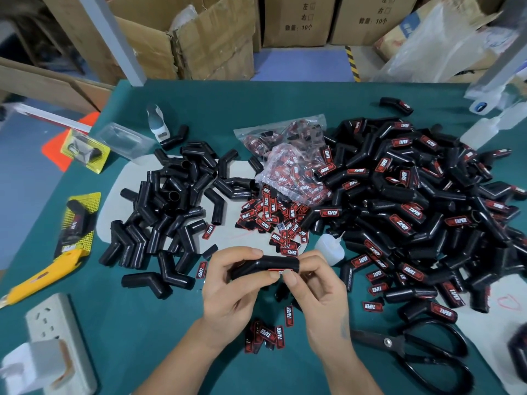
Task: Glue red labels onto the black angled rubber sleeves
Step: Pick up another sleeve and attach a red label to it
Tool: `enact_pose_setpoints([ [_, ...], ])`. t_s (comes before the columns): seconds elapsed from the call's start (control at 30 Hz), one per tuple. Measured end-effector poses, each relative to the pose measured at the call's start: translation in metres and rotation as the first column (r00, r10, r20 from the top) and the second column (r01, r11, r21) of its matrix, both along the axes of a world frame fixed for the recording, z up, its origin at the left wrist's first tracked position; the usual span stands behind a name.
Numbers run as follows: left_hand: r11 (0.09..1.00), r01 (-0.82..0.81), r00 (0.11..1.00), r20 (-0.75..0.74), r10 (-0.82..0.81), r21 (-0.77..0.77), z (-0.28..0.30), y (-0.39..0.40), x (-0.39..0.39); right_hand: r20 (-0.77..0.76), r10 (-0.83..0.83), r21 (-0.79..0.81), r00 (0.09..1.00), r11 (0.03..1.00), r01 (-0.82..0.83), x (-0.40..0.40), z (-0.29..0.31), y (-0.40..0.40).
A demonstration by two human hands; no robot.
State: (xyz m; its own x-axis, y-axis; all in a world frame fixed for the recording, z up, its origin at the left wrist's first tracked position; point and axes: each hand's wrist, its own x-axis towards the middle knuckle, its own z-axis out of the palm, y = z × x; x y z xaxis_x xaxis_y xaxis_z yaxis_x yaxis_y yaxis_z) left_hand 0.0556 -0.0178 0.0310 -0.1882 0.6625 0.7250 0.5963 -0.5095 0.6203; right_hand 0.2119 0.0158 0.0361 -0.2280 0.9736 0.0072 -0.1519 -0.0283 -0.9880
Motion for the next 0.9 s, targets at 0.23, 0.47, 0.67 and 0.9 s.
enact_pose_setpoints([
  [0.23, 1.000, 0.001, 1.000, 0.024, -0.001, -0.028, 0.0029, -0.0002, 0.0022, -0.007, 0.001, -0.029, 1.000, 1.000, -0.001, 0.0004, -0.0032, 0.0004],
  [0.47, 0.996, 0.026, 0.996, 0.087, -0.019, -0.086, 0.0016, -0.0001, 0.0018, -0.015, -0.006, -0.035, 1.000, 0.999, 0.005, 0.0000, -0.0039, 0.0013],
  [0.67, 0.995, 0.038, 0.994, 0.105, -0.027, -0.096, 0.0016, 0.0016, 0.0028, -0.020, -0.005, -0.044, 1.000, 0.999, 0.005, 0.0001, -0.0067, 0.0022],
  [0.9, 0.990, 0.053, 0.992, 0.117, -0.037, -0.129, -0.0010, 0.0013, 0.0014, -0.012, 0.009, -0.058, 1.000, 0.998, -0.010, 0.0000, -0.0081, 0.0032],
])
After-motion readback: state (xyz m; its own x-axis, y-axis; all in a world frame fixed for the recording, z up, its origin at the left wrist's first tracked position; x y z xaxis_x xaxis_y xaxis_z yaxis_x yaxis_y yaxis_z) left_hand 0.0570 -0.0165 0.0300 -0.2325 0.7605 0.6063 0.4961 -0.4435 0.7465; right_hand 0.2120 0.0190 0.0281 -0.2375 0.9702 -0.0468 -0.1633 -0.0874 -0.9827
